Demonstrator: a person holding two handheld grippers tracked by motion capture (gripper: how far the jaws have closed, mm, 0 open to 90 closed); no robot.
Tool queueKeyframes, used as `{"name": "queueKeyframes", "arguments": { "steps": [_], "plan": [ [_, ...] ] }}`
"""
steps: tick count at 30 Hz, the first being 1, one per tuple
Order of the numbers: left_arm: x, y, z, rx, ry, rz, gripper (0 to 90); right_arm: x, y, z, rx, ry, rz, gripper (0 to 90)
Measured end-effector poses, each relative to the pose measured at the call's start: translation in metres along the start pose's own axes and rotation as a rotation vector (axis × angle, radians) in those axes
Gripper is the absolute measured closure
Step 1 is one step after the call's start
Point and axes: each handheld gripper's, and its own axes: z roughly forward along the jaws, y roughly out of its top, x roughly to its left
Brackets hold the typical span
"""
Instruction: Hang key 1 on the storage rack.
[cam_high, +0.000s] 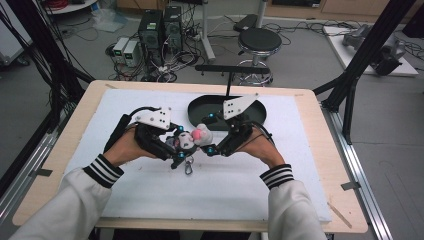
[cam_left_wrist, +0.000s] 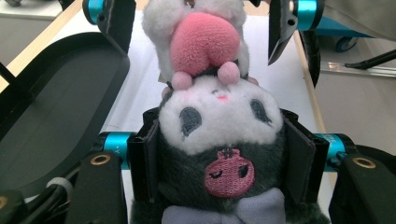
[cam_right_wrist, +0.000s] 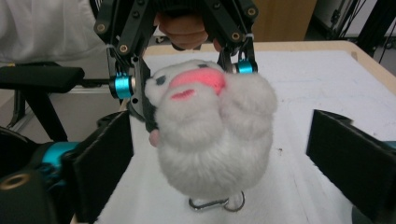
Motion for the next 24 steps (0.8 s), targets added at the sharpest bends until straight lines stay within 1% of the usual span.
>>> {"name": "queueKeyframes", "arguments": {
  "steps": [2, 3, 4, 5, 6, 7, 8, 9, 10, 11, 13, 14, 15, 18, 19, 22, 23, 24],
  "plan": [
    [-0.0001, -0.0002, 0.0000, -0.004, -0.005, 0.003, 39.7, 0.0000, 0.0003, 0.0003, 0.001, 0.006, -0.005, 20.0],
    [0.0000, 0.0001, -0.0003, 0.002, -0.003, 0.007, 39.7, 0.0002, 0.0007, 0.0001, 0.001, 0.011, -0.011, 23.9],
    [0.0001, 0.0001, -0.0005, 0.006, -0.001, 0.010, 39.7, 0.0002, 0.0007, 0.0001, 0.001, 0.011, -0.011, 23.9],
    [0.0003, -0.0002, -0.0003, 0.002, -0.004, 0.010, 39.7, 0.0010, 0.0014, 0.0006, 0.006, 0.020, -0.029, 28.6],
    [0.0003, -0.0002, -0.0003, 0.002, -0.004, 0.010, 39.7, 0.0010, 0.0014, 0.0006, 0.006, 0.020, -0.029, 28.6],
    [0.0004, -0.0002, -0.0003, 0.003, -0.003, 0.011, 39.7, 0.0012, 0.0017, 0.0007, 0.007, 0.018, -0.036, 32.6],
    [0.0003, -0.0004, -0.0002, 0.000, -0.007, 0.007, 39.7, 0.0021, 0.0021, 0.0005, 0.014, 0.022, -0.040, 38.2],
    [0.0008, -0.0004, -0.0006, 0.002, -0.006, 0.012, 39.5, 0.0023, 0.0028, 0.0003, 0.012, 0.023, -0.048, 44.9],
    [0.0008, -0.0004, -0.0006, 0.002, -0.006, 0.012, 39.5, 0.0023, 0.0028, 0.0003, 0.012, 0.023, -0.048, 44.9],
    [0.0009, -0.0008, -0.0011, 0.001, -0.007, 0.006, 39.4, 0.0023, 0.0026, 0.0002, 0.007, 0.028, -0.036, 48.1],
    [0.0013, -0.0010, -0.0011, 0.002, -0.009, 0.005, 39.3, 0.0023, 0.0028, 0.0003, 0.009, 0.030, -0.038, 49.1],
    [0.0016, -0.0014, -0.0009, 0.001, -0.013, -0.001, 39.0, 0.0031, 0.0033, 0.0003, 0.013, 0.025, -0.041, 51.1],
    [0.0027, -0.0017, -0.0011, -0.003, -0.019, -0.007, 38.8, 0.0034, 0.0036, 0.0002, 0.014, 0.024, -0.035, 51.7],
    [0.0032, -0.0018, -0.0011, -0.007, -0.021, -0.010, 38.1, 0.0029, 0.0037, -0.0006, 0.010, 0.024, -0.027, 52.3],
    [0.0036, -0.0019, -0.0010, -0.011, -0.023, -0.010, 37.9, 0.0026, 0.0038, -0.0009, 0.007, 0.021, -0.033, 52.8],
    [0.0037, -0.0021, -0.0009, -0.017, -0.021, -0.009, 37.5, 0.0031, 0.0040, -0.0014, 0.010, 0.021, -0.027, 53.0],
    [0.0039, -0.0025, -0.0005, -0.019, -0.019, -0.002, 36.2, 0.0030, 0.0042, -0.0016, 0.005, 0.017, -0.034, 53.2],
    [0.0038, -0.0025, -0.0001, -0.021, -0.013, -0.004, 35.0, 0.0034, 0.0042, -0.0018, 0.009, 0.018, -0.029, 53.2]
  ]
}}
